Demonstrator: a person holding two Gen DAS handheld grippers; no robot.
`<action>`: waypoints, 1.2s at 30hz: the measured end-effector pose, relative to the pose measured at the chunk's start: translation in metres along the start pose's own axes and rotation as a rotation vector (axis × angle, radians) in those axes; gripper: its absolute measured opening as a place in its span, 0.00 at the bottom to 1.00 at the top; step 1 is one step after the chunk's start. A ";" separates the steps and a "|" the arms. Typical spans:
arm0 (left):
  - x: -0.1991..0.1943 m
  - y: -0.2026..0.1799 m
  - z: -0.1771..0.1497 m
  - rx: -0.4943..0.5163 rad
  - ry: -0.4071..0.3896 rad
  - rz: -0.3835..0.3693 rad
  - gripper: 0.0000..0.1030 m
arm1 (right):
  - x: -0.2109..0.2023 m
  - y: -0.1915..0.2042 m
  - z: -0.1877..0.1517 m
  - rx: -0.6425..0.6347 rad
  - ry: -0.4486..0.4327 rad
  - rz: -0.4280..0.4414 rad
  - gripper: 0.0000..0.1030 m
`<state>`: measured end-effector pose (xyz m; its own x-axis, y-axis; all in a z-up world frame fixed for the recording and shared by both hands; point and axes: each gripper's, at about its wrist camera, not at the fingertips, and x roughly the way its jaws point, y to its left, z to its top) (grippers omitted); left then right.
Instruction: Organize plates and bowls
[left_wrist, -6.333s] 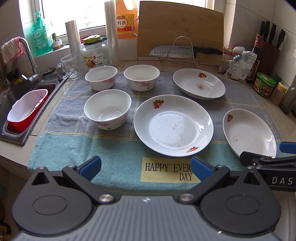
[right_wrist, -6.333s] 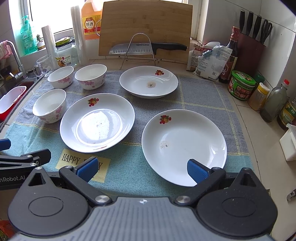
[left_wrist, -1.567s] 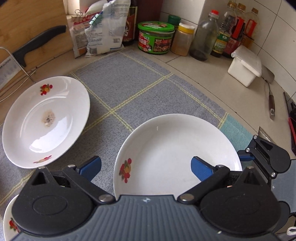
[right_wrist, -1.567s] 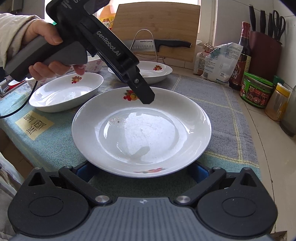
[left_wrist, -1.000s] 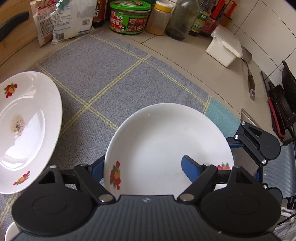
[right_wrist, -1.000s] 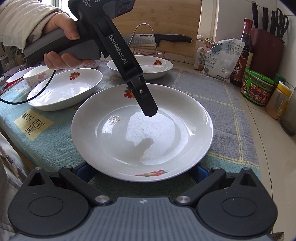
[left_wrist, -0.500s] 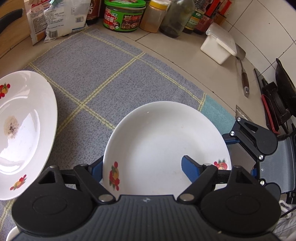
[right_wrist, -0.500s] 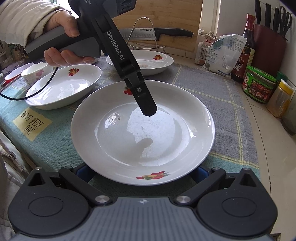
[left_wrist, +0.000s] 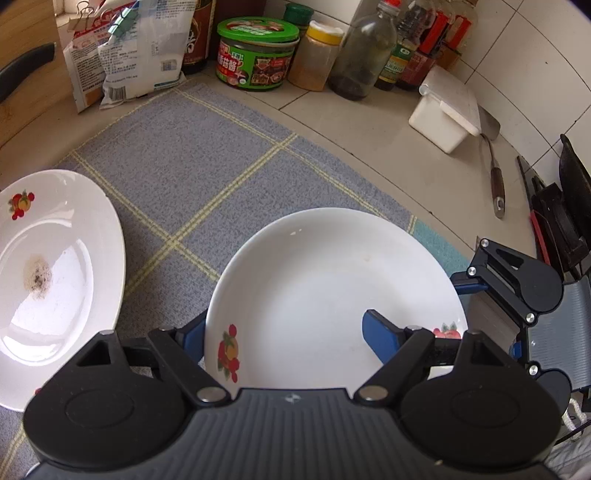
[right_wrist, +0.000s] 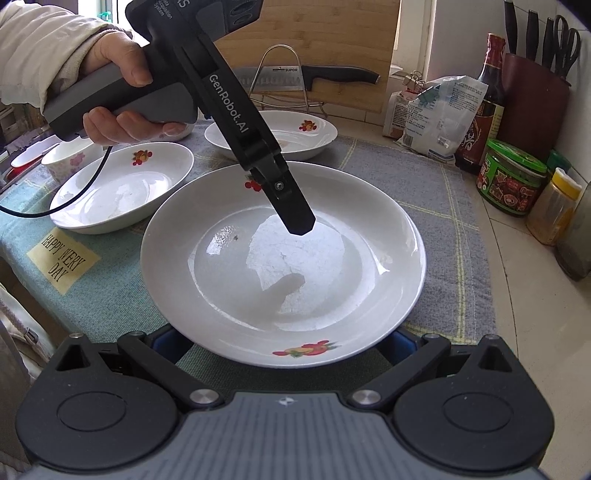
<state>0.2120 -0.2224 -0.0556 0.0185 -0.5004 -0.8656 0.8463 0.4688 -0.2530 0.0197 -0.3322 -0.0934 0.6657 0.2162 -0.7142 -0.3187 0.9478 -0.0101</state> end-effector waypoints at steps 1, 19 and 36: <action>0.000 0.000 0.003 -0.005 -0.006 0.000 0.81 | 0.000 -0.002 0.001 -0.001 0.000 0.000 1.00; 0.022 0.011 0.064 0.004 -0.060 0.031 0.81 | 0.021 -0.064 0.027 -0.010 -0.008 -0.007 1.00; 0.052 0.038 0.116 0.029 -0.090 0.044 0.81 | 0.054 -0.112 0.048 0.004 -0.003 -0.037 1.00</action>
<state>0.3067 -0.3150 -0.0599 0.1023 -0.5437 -0.8330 0.8586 0.4712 -0.2021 0.1242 -0.4151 -0.0972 0.6788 0.1819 -0.7115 -0.2911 0.9561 -0.0333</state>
